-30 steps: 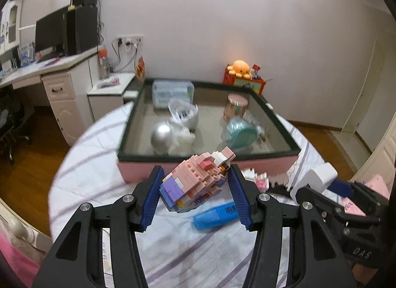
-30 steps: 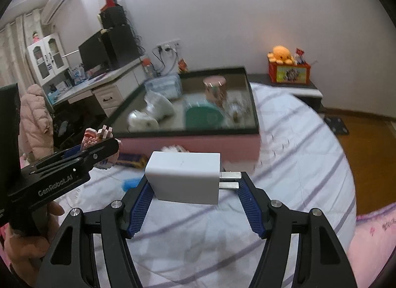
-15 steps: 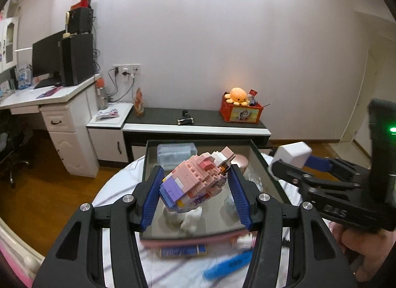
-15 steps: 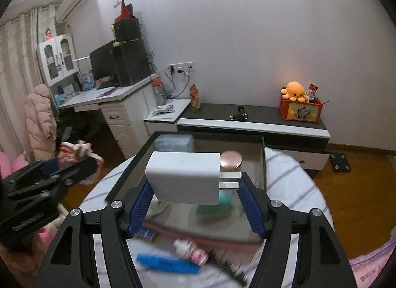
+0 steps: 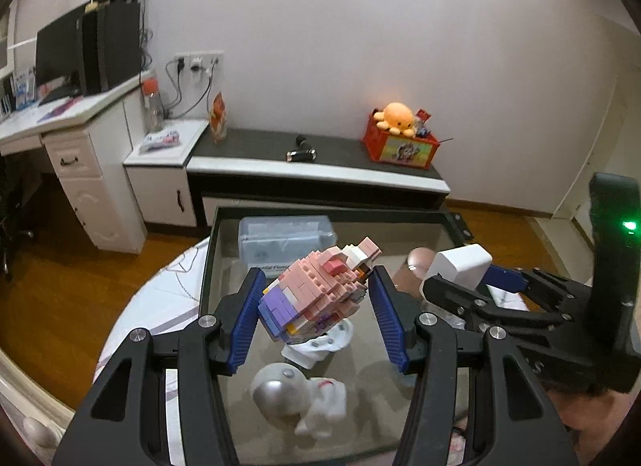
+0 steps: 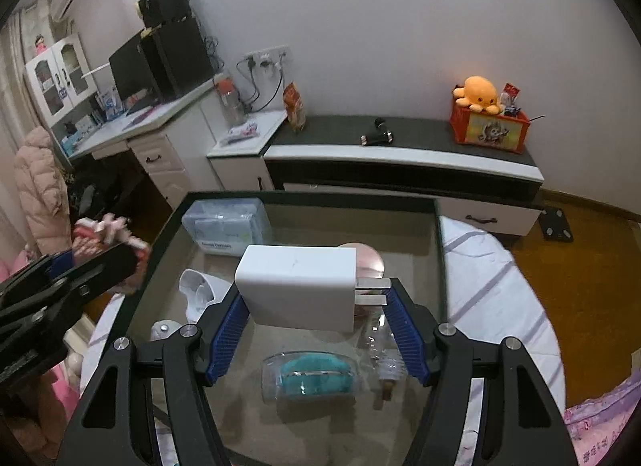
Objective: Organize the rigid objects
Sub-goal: 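Carry the block figure and charger into the tray and open both tools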
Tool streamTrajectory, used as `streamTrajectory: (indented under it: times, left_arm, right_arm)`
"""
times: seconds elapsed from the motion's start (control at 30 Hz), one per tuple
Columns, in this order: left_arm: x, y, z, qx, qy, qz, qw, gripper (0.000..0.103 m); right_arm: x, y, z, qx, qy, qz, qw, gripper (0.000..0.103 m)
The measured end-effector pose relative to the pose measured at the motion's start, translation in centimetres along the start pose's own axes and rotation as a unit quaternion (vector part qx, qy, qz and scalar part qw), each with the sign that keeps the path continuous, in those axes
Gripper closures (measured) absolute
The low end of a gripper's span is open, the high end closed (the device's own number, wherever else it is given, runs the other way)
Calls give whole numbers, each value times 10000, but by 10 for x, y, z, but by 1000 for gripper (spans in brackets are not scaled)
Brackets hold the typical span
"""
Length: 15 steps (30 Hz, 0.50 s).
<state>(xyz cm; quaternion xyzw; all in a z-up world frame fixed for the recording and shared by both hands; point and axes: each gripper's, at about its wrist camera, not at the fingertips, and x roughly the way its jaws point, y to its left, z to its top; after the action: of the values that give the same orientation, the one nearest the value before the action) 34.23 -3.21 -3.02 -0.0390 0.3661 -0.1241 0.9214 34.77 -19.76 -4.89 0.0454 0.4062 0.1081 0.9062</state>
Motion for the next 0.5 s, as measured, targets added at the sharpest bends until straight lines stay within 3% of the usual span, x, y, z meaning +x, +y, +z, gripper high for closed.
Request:
streamTrajectory:
  times: [0.4, 0.5]
  left_arm:
    - [29, 17, -12, -16, 247, 354, 9991, 47]
    - [25, 20, -14, -46, 185, 495, 9986, 36]
  right_arm:
    - [31, 19, -2, -259, 261, 43, 9993, 34]
    - [29, 20, -2, -283, 249, 6, 9993, 29]
